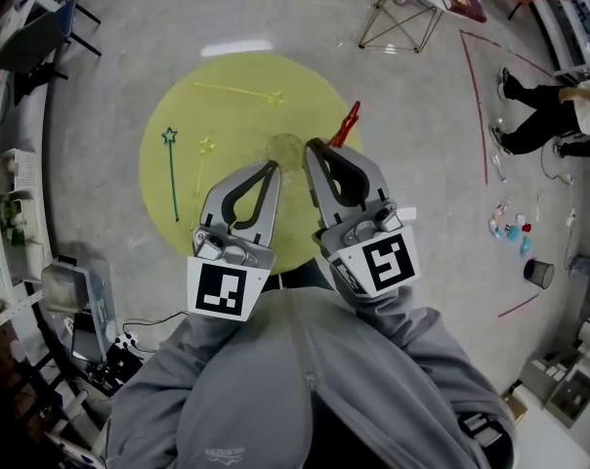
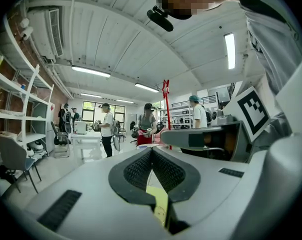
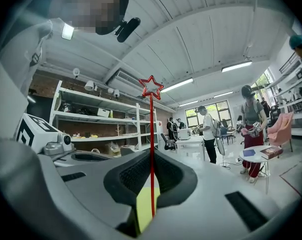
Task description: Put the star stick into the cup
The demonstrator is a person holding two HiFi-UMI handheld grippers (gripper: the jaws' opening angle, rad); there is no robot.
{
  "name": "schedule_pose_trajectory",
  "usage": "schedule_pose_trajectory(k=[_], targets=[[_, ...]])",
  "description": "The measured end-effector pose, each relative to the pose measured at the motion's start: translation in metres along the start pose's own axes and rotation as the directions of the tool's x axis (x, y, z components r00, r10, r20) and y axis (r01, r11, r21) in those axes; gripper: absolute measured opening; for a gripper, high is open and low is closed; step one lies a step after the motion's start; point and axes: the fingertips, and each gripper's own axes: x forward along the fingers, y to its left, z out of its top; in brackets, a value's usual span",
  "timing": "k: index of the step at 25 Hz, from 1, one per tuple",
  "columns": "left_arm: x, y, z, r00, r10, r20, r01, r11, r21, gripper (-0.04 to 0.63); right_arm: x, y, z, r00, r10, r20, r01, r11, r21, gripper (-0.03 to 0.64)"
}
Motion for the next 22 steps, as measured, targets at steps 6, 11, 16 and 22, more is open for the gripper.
schedule_pose_trajectory(k=[6,11,16,22], targets=[[0.009,0.007,-0.029,0.999,-0.026,-0.040,0.027,0.999,0.023,0.017,0.014,-0.007,-0.025,1.000,0.009,-0.006,-0.009,1.000,0.009,0.040],[0.014,0.013,-0.056,0.996,-0.047,-0.074,0.051,0.998,0.047,0.017,0.027,-0.008,-0.039,1.000,0.026,0.006,-0.026,1.000,0.006,0.040],[0.019,0.019,-0.085,0.996,-0.034,-0.083,0.033,0.999,-0.019,0.017,0.035,-0.012,-0.062,1.000,0.029,-0.006,-0.029,1.000,0.009,0.040],[0.025,0.020,-0.113,0.990,-0.072,-0.118,0.075,0.997,0.026,0.017,0.044,-0.016,-0.086,0.999,0.033,0.010,-0.033,0.999,0.020,0.041]])
